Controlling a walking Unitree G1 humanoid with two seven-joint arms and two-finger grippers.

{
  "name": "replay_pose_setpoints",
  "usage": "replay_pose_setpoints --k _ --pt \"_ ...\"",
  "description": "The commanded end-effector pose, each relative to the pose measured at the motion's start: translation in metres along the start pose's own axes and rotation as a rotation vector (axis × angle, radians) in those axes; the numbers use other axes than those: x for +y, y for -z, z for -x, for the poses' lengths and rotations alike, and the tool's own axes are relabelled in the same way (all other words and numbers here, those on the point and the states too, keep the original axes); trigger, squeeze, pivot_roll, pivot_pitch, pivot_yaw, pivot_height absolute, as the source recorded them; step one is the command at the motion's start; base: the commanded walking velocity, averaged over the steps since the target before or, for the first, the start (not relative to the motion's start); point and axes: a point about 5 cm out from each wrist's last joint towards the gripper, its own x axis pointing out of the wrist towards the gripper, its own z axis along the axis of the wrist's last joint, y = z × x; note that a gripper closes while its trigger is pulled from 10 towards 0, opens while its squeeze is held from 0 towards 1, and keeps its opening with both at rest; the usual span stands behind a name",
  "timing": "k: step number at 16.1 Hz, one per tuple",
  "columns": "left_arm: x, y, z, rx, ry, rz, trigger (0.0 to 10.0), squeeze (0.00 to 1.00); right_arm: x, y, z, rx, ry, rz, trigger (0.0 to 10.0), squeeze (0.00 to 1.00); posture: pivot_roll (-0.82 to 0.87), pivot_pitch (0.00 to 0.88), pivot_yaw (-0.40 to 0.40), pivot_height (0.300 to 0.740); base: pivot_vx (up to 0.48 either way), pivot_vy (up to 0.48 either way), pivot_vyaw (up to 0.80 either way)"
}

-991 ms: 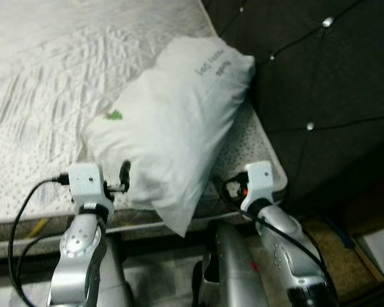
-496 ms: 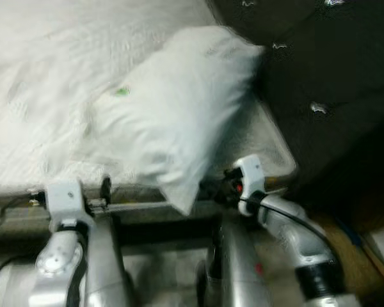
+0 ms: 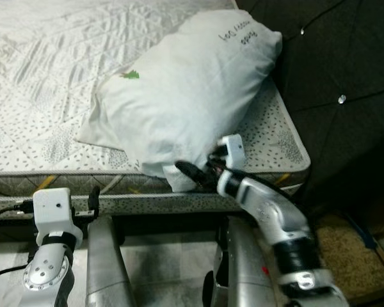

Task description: Clean up the room

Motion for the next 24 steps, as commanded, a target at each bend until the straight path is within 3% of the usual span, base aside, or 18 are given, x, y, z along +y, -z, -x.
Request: replay_pose_setpoints --k 1,2,5,11,14,18,21,23,24 --pt "0.001 0.001 0.002 0.009 0.003 -0.007 10.0 0.00 -0.005 -0.008 -0.001 -0.050 0.063 -0.015 10.0 0.00 0.10 0.149 -0.091 0.488 0.000 0.000 0.00" --pt "0.001 0.000 0.002 0.007 0.007 -0.009 10.0 0.00 -0.006 -0.010 -0.004 -0.071 0.111 -0.091 0.0 0.00 0.10 0.146 -0.090 0.488 0.000 0.000 0.00" --pt "0.000 -0.001 -0.001 0.002 0.005 -0.010 10.0 0.00 -0.005 -0.013 -0.007 -0.126 0.176 -0.158 0.0 0.00 0.10 0.132 -0.089 0.488 0.000 0.000 0.00" --pt "-0.007 0.000 -0.010 -0.007 0.020 0.003 10.0 0.00 -0.023 -0.026 -0.005 -0.241 0.336 -0.236 0.0 0.00 0.09 0.084 -0.087 0.488 0.000 0.000 0.00" --pt "-0.007 -0.002 -0.015 -0.017 0.022 0.004 10.0 0.00 -0.029 -0.032 -0.006 -0.264 0.370 -0.239 0.0 0.00 0.09 0.080 -0.087 0.488 0.000 0.000 0.00" --pt "-0.008 -0.004 -0.019 -0.032 0.019 0.008 10.0 0.00 -0.048 -0.051 -0.004 -0.306 0.473 -0.134 0.0 0.00 0.10 0.052 -0.090 0.488 0.000 0.000 0.00" --pt "-0.011 -0.006 -0.023 -0.052 0.025 0.013 10.0 0.00 -0.085 -0.086 0.011 -0.355 0.609 -0.067 0.0 0.00 0.10 0.050 -0.093 0.488 0.000 0.000 0.00" --pt "-0.012 -0.008 -0.026 -0.061 0.023 0.019 10.0 0.00 -0.100 -0.104 0.024 -0.385 0.671 -0.043 0.0 0.00 0.10 0.034 -0.096 0.488 0.000 0.000 0.00" --pt "-0.013 -0.009 -0.028 -0.064 0.024 0.021 10.0 0.00 -0.119 -0.120 0.043 -0.406 0.774 -0.005 0.0 0.00 0.09 0.032 -0.095 0.488 0.000 0.000 0.00"
